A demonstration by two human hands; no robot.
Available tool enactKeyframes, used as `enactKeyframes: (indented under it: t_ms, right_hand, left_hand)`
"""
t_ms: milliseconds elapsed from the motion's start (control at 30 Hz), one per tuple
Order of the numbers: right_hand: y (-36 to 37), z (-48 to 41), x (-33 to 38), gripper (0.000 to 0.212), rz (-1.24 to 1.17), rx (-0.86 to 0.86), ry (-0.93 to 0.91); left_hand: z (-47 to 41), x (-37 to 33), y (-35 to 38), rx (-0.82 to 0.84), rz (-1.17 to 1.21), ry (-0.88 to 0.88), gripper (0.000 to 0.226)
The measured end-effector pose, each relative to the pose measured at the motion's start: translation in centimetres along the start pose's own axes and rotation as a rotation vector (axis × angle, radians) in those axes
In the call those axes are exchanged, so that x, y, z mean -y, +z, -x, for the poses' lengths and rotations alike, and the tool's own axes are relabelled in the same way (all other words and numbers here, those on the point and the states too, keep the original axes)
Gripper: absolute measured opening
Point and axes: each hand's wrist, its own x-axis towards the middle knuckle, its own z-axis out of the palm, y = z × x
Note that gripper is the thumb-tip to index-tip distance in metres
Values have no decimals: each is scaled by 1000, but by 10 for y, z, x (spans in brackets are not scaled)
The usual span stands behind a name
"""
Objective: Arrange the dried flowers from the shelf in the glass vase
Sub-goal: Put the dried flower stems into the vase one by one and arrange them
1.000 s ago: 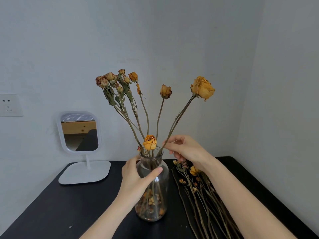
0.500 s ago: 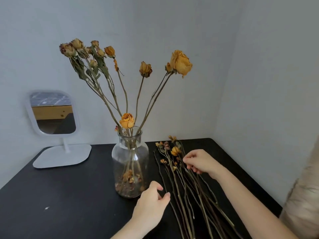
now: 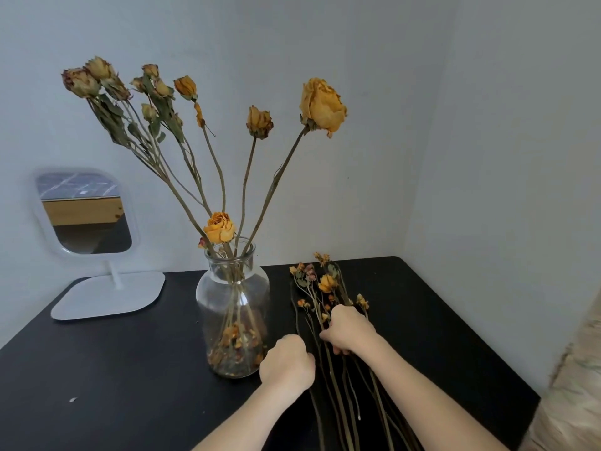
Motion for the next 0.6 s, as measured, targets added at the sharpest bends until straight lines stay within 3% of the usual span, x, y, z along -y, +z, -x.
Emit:
enactKeyframes:
  t_ms: [233, 600]
  right_hand:
    - [1, 1, 1, 24, -61, -16, 49]
    - [-20, 5, -13, 27, -326, -135, -31]
  left_hand:
    - [5, 4, -5, -7, 27, -22, 26]
    - [16, 6, -21, -40, 169, 58, 18]
